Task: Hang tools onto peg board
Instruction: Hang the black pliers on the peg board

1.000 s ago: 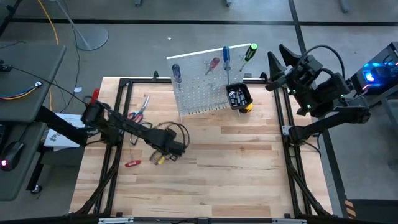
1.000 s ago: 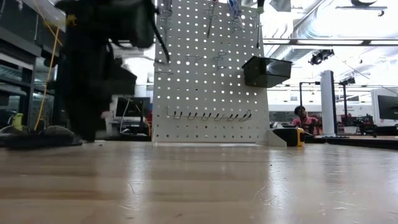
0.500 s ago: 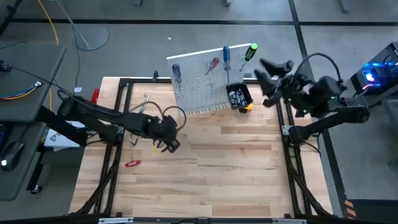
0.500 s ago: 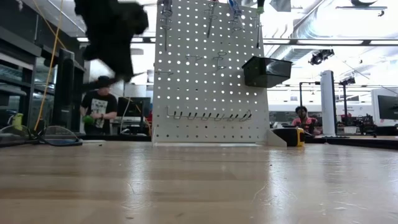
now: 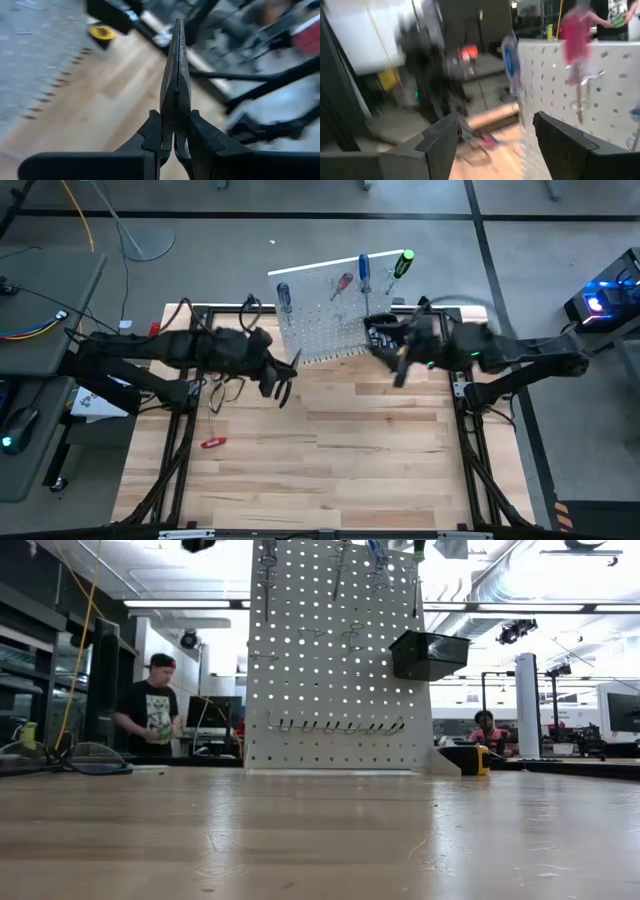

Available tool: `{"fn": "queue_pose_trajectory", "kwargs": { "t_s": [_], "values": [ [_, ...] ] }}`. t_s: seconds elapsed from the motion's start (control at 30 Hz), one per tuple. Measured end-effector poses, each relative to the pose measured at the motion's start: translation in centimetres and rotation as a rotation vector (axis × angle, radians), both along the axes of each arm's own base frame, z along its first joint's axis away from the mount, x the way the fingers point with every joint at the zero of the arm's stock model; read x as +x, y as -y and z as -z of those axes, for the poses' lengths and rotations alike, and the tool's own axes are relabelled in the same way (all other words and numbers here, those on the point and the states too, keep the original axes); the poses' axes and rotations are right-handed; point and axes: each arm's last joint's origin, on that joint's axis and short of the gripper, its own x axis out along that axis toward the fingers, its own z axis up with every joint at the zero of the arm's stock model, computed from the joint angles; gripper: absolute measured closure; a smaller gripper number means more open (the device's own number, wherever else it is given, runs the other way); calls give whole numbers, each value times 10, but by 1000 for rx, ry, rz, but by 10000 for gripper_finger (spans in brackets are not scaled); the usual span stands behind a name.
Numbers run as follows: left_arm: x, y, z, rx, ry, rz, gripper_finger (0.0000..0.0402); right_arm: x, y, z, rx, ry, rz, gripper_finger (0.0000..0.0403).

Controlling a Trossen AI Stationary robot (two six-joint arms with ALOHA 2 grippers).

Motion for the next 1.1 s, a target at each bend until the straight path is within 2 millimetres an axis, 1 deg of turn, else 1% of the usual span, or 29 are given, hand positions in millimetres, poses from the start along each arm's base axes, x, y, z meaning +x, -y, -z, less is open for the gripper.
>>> {"fn": "queue_pose_trajectory", "kwargs": {
  "t_s": [0.07,0.23,0.4,0.53,0.67,0.77,0.93,1.1],
  "values": [
    [4,-4,-8,-85,19,24,351,16,-2,12,-105,-89,-8,155],
    [21,-17,-4,-315,-27,96,351,46,-9,36,-395,-268,-48,155],
    [41,-28,15,-451,-108,140,351,65,-18,56,-658,-421,-63,155],
    [60,-35,30,-549,-141,214,351,75,-26,68,-790,-497,-101,155],
    [79,-42,45,-613,-150,248,351,81,-30,79,-831,-552,-132,155],
    [89,-46,52,-632,-140,265,351,83,-31,84,-826,-575,-145,155],
    [97,-53,61,-647,-150,262,351,81,-26,90,-764,-614,-200,155],
    [96,-61,60,-645,-132,241,351,81,-20,95,-725,-634,-309,155]
  ]
}}
